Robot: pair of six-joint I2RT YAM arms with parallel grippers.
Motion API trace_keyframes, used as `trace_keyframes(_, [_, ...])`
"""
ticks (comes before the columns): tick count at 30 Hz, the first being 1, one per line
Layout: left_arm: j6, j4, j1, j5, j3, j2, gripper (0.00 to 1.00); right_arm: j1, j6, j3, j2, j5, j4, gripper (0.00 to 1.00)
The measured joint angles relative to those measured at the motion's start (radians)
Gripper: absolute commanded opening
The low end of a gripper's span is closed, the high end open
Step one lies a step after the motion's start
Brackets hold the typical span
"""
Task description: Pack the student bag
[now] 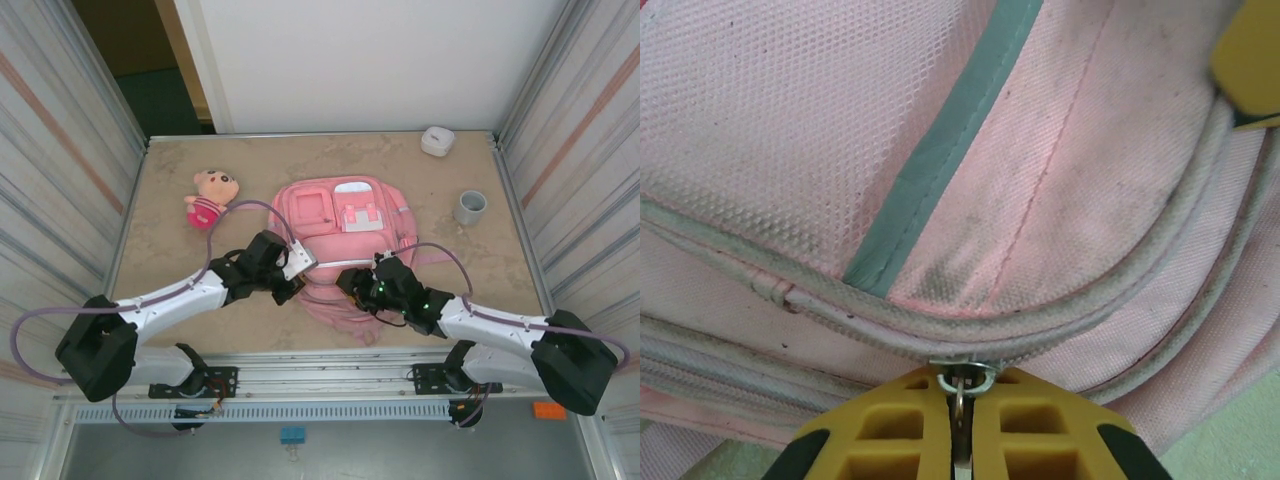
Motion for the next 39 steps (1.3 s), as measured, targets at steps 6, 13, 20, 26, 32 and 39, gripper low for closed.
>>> trace_keyframes(6, [0.001,0.004,-0.023,0.004,-0.015,-0.008,0.02,-0.015,0.002,0.019,0.046,0.008,0.061,0.10])
trace_keyframes(13, [-0.025,0.009,-0.058,0.008,-0.019,-0.030,0.06,-0.029,-0.021,0.053,0.093,0.008,0.077,0.06])
trace_keyframes(20, [-0.119,0.053,-0.149,-0.038,-0.031,-0.021,0.15,-0.032,-0.037,0.058,0.109,0.008,0.078,0.05])
trace_keyframes(26, [-0.161,0.078,-0.237,-0.034,-0.031,0.021,0.45,-0.056,-0.101,0.059,0.072,-0.022,0.001,0.05])
trace_keyframes(32, [-0.021,0.067,-0.280,-0.010,-0.007,-0.042,0.76,-0.200,-0.333,0.149,0.010,-0.227,-0.231,0.02])
trace_keyframes(39, [0.346,0.027,-0.278,-0.119,0.005,-0.174,0.85,-0.409,-0.605,0.230,0.004,-0.436,-0.477,0.02])
